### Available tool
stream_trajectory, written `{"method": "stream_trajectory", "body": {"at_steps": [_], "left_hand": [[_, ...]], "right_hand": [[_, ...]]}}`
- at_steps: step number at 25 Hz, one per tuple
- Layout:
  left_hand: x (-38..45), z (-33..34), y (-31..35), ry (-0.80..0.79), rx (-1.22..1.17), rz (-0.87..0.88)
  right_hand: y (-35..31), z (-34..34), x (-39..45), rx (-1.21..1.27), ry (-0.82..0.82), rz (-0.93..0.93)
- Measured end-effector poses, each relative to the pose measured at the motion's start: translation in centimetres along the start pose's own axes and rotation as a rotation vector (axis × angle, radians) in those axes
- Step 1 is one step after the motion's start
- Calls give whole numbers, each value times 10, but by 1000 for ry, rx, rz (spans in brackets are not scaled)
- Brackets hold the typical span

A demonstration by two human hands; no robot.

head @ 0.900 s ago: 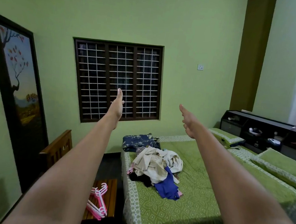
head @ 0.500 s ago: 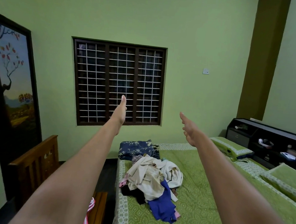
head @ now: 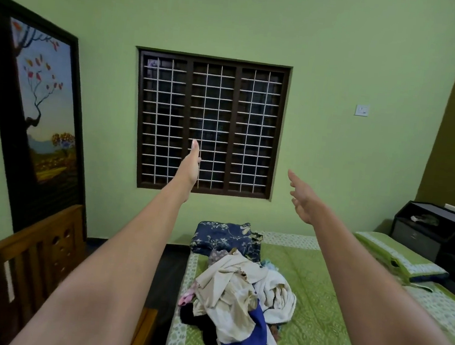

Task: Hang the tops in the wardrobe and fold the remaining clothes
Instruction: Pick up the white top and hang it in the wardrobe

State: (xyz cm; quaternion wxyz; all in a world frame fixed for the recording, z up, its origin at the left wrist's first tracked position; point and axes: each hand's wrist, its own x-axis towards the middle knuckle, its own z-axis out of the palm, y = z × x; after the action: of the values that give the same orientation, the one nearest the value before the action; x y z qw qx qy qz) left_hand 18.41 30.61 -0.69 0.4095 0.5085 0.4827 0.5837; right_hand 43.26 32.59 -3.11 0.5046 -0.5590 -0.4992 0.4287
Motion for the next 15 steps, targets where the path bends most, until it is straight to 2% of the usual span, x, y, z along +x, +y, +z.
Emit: {"method": "stream_trajectory", "body": {"at_steps": [12, 15], "left_hand": [[236, 54, -35, 20, 8, 37], [295, 65, -72, 15, 23, 6]], "right_hand": [[-10, -3, 237, -37, -13, -58], [16, 4, 298, -40, -26, -25]]}}
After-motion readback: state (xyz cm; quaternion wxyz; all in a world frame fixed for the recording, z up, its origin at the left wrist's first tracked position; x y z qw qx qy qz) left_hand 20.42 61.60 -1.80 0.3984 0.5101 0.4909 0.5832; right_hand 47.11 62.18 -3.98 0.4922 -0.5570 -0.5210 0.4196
